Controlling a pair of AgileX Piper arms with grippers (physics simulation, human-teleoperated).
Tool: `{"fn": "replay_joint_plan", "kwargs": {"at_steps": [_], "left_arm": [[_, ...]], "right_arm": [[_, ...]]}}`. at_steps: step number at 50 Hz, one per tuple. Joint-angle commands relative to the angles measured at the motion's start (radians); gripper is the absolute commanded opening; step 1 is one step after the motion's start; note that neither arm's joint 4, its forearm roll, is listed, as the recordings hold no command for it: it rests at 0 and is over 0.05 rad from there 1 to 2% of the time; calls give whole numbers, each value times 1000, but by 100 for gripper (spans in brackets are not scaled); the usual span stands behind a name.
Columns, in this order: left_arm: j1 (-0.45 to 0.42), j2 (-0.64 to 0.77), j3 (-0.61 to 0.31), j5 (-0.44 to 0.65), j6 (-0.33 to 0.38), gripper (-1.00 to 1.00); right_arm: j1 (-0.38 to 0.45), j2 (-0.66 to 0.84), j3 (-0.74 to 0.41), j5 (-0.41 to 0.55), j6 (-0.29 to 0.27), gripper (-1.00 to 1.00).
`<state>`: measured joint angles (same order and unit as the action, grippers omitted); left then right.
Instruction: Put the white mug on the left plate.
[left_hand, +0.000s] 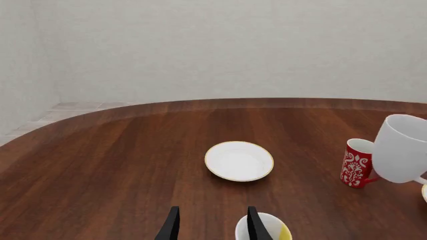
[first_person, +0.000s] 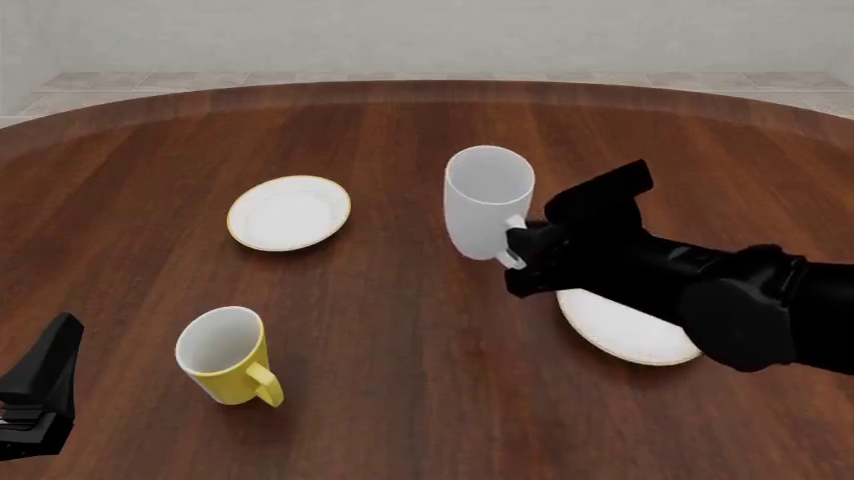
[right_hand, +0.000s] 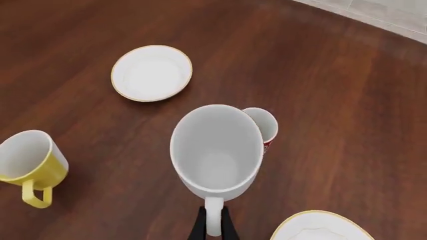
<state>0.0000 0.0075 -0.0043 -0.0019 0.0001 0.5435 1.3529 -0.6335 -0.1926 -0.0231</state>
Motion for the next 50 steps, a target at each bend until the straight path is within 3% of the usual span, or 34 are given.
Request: {"fn": "replay_joint_plan", "kwargs": {"at_steps": [1, 22, 50], "left_arm": [[0, 0, 0, 0, 0, 100], [0, 0, 0, 0, 0, 100], [0, 0, 0, 0, 0, 100]], "right_arm": [[9, -12, -75, 52, -25, -100], [39, 33, -222, 106, -53, -100], [97, 185, -414, 74, -49, -100]]}}
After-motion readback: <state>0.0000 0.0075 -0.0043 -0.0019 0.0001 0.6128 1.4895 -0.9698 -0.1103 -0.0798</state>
